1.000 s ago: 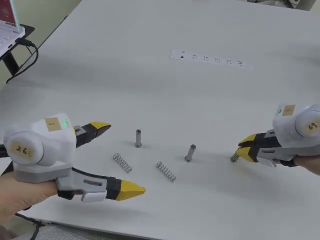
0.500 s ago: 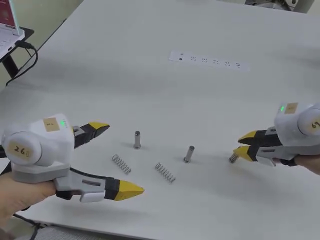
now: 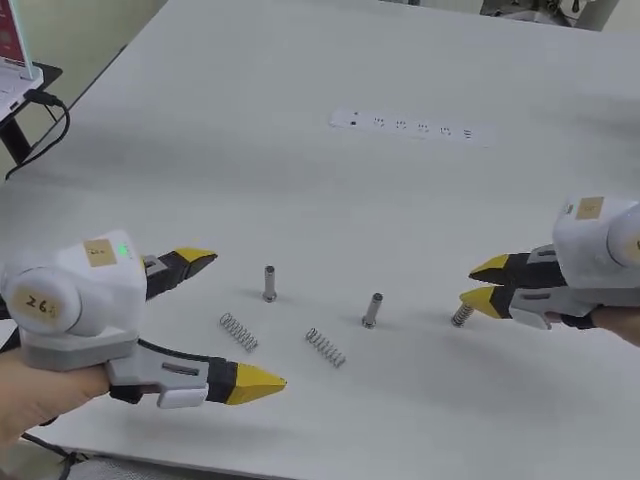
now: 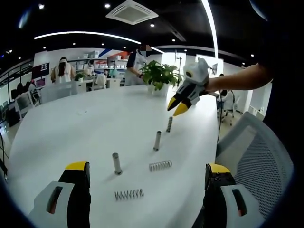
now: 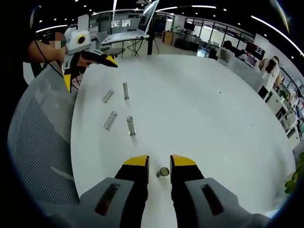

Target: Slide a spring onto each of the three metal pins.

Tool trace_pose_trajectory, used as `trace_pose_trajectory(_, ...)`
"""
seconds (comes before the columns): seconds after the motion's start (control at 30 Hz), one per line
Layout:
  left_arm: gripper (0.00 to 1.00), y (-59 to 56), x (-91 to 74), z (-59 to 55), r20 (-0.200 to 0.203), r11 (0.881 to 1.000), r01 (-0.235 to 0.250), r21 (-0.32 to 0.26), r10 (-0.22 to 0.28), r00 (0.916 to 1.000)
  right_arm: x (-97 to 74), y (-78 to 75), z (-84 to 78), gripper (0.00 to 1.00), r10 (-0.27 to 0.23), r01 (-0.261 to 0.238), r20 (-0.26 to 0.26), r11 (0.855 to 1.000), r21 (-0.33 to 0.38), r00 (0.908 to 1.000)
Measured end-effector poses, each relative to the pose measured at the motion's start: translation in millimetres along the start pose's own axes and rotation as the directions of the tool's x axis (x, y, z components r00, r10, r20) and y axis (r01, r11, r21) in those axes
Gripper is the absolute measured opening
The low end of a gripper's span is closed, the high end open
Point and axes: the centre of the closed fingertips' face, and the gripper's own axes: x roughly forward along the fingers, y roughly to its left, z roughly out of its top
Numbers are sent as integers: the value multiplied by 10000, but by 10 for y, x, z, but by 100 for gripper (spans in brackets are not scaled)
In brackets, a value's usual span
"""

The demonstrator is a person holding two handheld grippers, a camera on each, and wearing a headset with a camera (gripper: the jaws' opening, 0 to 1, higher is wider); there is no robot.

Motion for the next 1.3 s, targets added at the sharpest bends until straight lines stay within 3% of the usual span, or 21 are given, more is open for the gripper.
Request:
trace_pose_trajectory(0.63, 98, -12, -19, 13, 10, 10000, 33, 62, -33, 10000, -163, 164, 120, 27, -6, -30, 681, 9986, 530, 9977)
trace_pose_trajectory(1.03, 98, 13, -23, 14, -9, 10000, 3, 14, -3, 10000, -245, 243, 29, 33, -185, 80, 914, 9935, 1139, 9956)
trace_pose_trajectory(1.3, 98, 20, -26, 29, 12, 10000, 40, -9, -40, 10000, -267, 314, 14, 32, -191, 65, 976, 9919, 1272, 9950)
